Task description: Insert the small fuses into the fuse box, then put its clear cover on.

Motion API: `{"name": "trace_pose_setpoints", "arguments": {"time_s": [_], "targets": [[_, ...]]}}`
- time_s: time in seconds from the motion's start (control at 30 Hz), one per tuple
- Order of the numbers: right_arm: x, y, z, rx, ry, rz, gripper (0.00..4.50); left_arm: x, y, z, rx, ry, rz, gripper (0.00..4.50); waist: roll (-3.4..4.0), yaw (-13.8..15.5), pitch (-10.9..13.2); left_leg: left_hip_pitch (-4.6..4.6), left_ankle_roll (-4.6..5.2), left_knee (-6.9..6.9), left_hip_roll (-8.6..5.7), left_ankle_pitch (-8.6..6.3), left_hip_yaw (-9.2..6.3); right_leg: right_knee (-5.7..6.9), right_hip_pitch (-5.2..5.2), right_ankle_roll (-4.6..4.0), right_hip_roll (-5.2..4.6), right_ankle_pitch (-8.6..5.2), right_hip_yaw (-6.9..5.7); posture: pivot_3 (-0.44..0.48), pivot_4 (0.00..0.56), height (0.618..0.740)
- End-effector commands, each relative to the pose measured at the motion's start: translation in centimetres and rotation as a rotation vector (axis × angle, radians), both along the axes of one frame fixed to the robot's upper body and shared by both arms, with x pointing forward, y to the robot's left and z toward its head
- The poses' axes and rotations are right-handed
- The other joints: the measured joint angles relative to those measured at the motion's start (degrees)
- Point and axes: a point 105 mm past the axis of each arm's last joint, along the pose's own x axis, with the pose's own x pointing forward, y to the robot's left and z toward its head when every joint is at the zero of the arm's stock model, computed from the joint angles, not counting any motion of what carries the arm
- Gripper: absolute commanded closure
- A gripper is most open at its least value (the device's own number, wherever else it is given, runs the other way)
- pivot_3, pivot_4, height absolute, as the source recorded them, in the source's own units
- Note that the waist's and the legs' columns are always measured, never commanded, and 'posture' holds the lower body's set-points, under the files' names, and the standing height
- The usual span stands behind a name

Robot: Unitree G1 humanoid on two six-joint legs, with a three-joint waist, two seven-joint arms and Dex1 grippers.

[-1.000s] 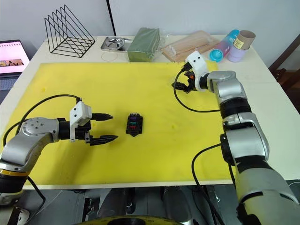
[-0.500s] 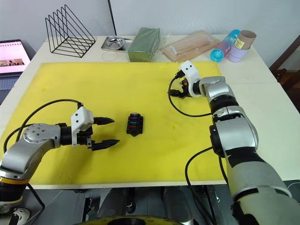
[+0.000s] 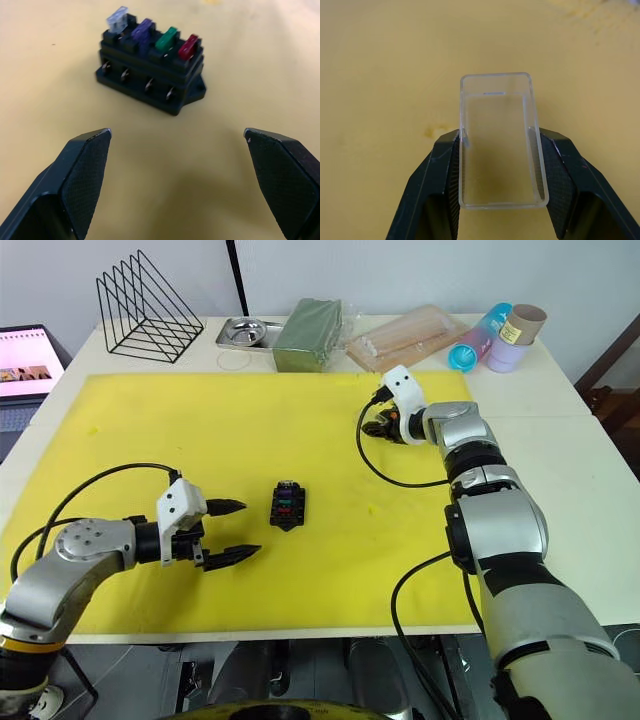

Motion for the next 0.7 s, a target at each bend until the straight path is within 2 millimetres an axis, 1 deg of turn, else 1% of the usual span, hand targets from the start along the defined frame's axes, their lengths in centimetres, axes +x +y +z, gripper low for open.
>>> {"name": "trace_pose_setpoints", "arguments": {"time_s": [0.03,0.07,0.17,0.23,0.27,0.3,0.37,0.4,0.47,0.53,0.63,0.7], "targets": [[-0.2,0.9,3.2,0.041,-0.109,0.044,2.7,-0.3,-1.0,0.6,-0.027,-0.01,0.033,0.0,0.0,0.04,0.0,0.0,0.0,0.0,0.0,0.0,-0.01,0.0,0.0,0.0,0.0,0.0,0.0,0.0,0.15,0.74],[-1.0,1.2,3.4,0.052,-0.123,0.065,2.7,-0.4,-1.5,0.4,-0.032,-0.004,0.055,0.0,-0.01,0.14,-0.01,0.0,0.0,0.0,0.0,0.0,-0.03,0.01,0.0,0.0,0.0,0.0,0.0,0.0,0.15,0.74],[-6.1,3.0,4.0,0.083,-0.151,0.157,2.7,-0.3,-2.6,-0.5,-0.02,-0.002,0.155,0.0,0.02,0.88,-0.04,-0.05,0.0,-0.04,-0.02,0.0,-0.21,-0.01,0.06,0.01,-0.09,0.0,-0.08,0.0,0.15,0.74],[-9.3,3.4,4.1,0.081,-0.151,0.177,2.7,-0.8,-3.2,-1.0,-0.022,0.018,0.165,0.0,0.03,1.3,-0.04,-0.22,0.0,-0.01,-0.04,-0.01,-0.21,0.0,-0.09,0.02,-0.1,0.0,-0.06,0.0,0.15,0.74],[-10.5,3.5,4.1,0.083,-0.142,0.183,2.7,-0.9,-3.4,-1.3,-0.014,0.02,0.182,0.0,0.06,1.43,-0.03,-0.24,0.0,0.05,-0.03,-0.01,-0.19,0.05,-0.15,0.02,-0.1,0.0,-0.04,0.0,0.15,0.74],[-11.3,3.7,4.2,0.085,-0.133,0.183,2.7,-0.9,-3.5,-1.5,-0.007,0.019,0.195,0.0,0.1,1.49,-0.05,-0.25,0.0,0.07,-0.03,0.0,-0.17,0.07,-0.18,0.03,-0.1,0.01,-0.03,0.0,0.15,0.74],[-12.6,3.7,4.4,0.084,-0.127,0.176,2.7,-0.6,-3.7,-1.8,-0.002,0.018,0.239,0.0,0.11,1.46,-0.06,-0.14,-0.01,0.15,-0.02,0.0,-0.13,0.15,-0.12,0.02,-0.09,0.02,-0.03,0.0,0.15,0.74],[-13.2,3.7,4.6,0.08,-0.128,0.169,2.7,-0.1,-3.8,-2.1,-0.005,0.013,0.282,0.0,0.12,1.52,-0.06,-0.04,-0.01,0.17,-0.01,0.0,-0.13,0.14,-0.02,0.01,-0.06,0.02,-0.03,0.0,0.15,0.74],[-14.0,3.8,4.9,0.077,-0.131,0.158,2.7,0.2,-4.3,-2.5,-0.011,0.023,0.311,0.0,0.09,1.71,-0.07,0.36,-0.01,0.17,-0.02,0.0,-0.13,-0.03,0.47,-0.03,-0.01,0.0,-0.08,0.0,0.15,0.74],[-14.4,4.0,5.1,0.083,-0.131,0.149,2.7,0.5,-4.6,-2.6,-0.018,0.019,0.338,0.0,0.08,1.81,-0.08,0.43,-0.01,0.17,-0.04,0.0,-0.1,-0.08,0.58,-0.03,-0.02,-0.01,-0.09,0.0,0.15,0.74],[-14.7,4.1,5.4,0.088,-0.128,0.133,2.7,0.7,-5.6,-3.2,-0.018,0.034,0.332,0.0,0.08,1.94,-0.08,0.43,-0.01,0.17,-0.09,0.0,-0.08,-0.08,0.58,-0.03,-0.02,-0.01,-0.09,0.0,0.15,0.74],[-15.0,4.0,5.4,0.077,-0.13,0.127,2.7,1.3,-6.8,-3.7,-0.017,0.03,0.362,0.0,0.11,2.04,-0.09,0.43,-0.01,0.17,-0.12,0.0,-0.07,-0.08,0.58,-0.03,-0.02,-0.01,-0.09,0.0,0.15,0.74]]}}
